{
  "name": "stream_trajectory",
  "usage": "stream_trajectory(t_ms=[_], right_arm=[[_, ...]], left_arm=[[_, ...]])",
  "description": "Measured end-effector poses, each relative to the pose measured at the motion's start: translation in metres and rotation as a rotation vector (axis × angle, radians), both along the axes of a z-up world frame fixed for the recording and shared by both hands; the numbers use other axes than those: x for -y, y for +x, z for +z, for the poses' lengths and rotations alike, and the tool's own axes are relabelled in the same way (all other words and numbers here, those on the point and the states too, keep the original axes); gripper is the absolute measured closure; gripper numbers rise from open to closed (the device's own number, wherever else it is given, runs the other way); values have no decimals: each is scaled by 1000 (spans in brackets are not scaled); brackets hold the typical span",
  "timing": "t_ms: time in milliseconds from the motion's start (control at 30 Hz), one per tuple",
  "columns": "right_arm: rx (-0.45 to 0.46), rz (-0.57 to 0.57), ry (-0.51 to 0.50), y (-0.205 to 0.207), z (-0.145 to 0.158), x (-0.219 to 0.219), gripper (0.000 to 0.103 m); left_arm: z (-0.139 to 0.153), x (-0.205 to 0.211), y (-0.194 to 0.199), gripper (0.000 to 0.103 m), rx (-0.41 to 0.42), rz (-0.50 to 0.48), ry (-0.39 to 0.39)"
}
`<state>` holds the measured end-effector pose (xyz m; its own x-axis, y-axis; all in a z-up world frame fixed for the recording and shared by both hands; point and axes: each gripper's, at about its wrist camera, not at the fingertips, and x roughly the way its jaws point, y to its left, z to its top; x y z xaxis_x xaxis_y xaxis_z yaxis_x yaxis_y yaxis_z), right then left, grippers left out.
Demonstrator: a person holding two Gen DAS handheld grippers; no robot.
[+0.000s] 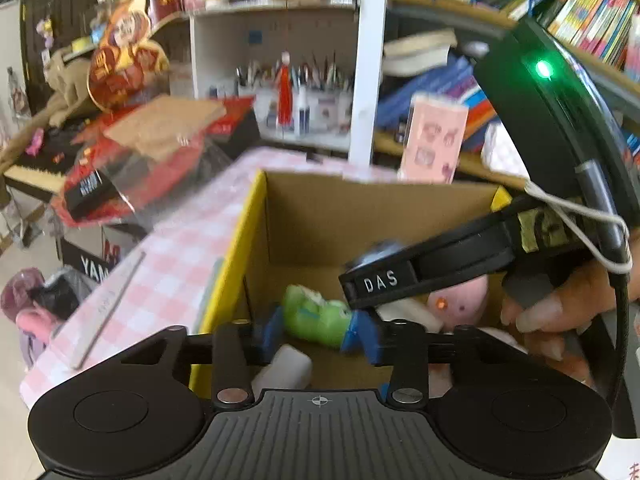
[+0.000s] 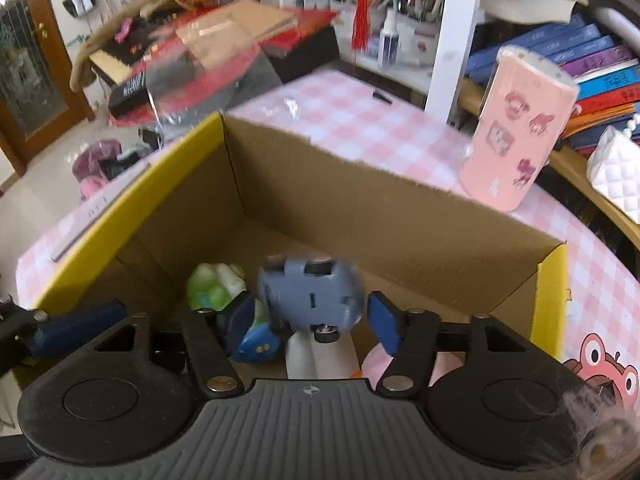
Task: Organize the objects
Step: 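Open both grippers to drop the charger plug and toy car into the box, then withdraw both grippers from the box toward the mint-green item and black clip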
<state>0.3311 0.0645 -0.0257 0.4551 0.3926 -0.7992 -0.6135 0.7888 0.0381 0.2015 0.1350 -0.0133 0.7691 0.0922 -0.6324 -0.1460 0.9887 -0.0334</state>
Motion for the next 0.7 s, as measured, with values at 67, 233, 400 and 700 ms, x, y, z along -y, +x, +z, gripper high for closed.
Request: stream_trajectory(t_ms=[67,233,400,700], right_arm=[[27,-10,30,-6,9,5,36],[82,-92,108,-26,36,22,37],[193,-201,217,-80,65,46,37],[326,-265,232,-173,78,75,37]], left_arm=[[7,0,-7,53,30,-1,0],[28,-1,-29,51,97,-7,5],[43,-6,-62,40,150,-5,20],[47,-16,-120,24,152,47,21]])
